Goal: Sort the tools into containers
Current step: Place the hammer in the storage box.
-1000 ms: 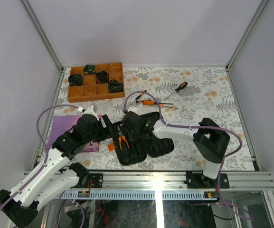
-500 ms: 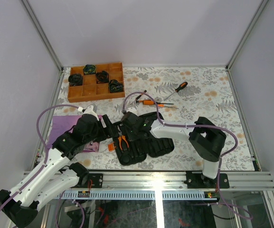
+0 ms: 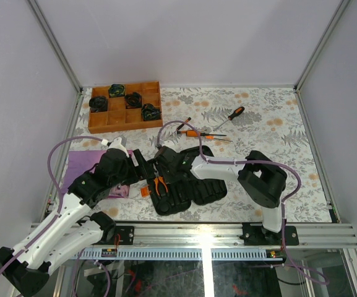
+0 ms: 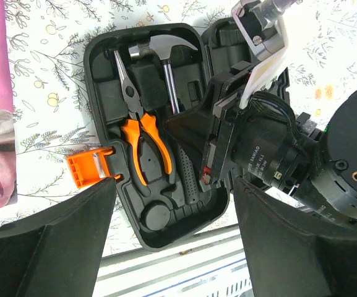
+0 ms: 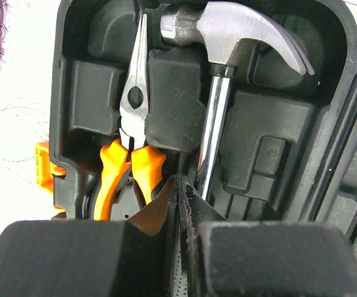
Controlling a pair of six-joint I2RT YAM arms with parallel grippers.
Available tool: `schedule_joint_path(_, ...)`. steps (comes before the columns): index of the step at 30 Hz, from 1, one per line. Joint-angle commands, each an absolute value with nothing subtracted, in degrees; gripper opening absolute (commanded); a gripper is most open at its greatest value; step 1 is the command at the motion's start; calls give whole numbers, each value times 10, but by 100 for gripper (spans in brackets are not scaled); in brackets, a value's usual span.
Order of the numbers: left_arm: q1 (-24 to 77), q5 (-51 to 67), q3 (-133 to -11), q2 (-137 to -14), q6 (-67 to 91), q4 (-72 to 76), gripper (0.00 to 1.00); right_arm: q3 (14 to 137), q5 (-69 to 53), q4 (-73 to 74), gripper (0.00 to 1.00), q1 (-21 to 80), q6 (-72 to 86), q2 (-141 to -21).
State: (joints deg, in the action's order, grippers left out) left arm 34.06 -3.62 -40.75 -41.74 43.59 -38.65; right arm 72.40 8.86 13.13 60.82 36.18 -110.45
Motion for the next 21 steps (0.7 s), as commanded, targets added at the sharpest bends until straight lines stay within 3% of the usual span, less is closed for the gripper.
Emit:
schedule_joint_path(1,338,-38,-406,-413,425,-384,75,714,98,178,4,611,359,-1100)
schedule_joint_path(10,337,-39,-409,-417,422,-385,75,659,63,66,8,611,334,-1000)
schedule_joint_path(21,338,-39,-408,-416,423,-384,75,706,124,142,10,611,332,-1033)
